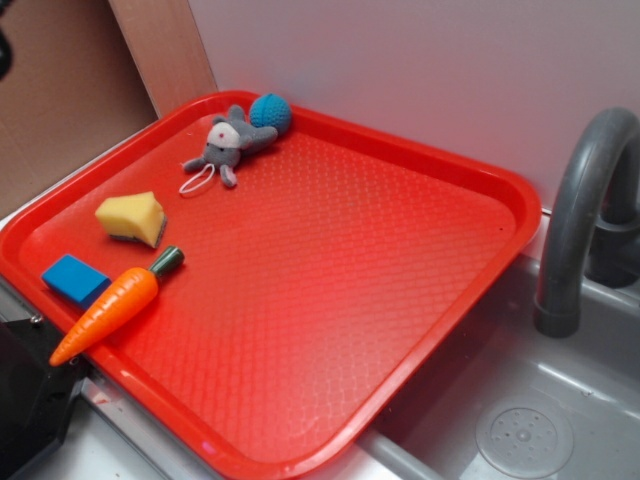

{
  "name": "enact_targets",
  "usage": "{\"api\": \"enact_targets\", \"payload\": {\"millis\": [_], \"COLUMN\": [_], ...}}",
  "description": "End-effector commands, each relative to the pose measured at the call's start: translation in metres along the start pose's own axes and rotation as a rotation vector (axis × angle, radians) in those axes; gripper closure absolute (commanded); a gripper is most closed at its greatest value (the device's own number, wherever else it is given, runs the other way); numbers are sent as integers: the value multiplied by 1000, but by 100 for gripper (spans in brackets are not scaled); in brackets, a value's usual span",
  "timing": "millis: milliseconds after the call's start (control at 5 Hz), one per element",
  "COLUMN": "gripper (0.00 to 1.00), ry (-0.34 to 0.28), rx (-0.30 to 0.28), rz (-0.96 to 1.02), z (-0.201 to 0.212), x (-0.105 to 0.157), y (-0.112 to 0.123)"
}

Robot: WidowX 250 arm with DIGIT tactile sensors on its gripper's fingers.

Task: Grab the carrot.

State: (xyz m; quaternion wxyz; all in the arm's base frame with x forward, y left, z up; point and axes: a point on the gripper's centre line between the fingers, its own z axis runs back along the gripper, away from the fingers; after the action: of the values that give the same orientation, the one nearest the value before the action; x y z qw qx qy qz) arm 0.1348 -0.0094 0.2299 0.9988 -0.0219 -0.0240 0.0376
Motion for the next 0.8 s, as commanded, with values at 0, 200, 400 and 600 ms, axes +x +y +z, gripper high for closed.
{"api": "enact_targets", "payload": {"millis": [0,200,400,600], "gripper": [0,0,0,0], "ry": [100,273,369,416], "rx": [54,28,16,39], "rz": [69,50,52,24], "z": [-24,-65,-90,-108], "x": [26,20,38,37], "y": [18,20,20,20]}}
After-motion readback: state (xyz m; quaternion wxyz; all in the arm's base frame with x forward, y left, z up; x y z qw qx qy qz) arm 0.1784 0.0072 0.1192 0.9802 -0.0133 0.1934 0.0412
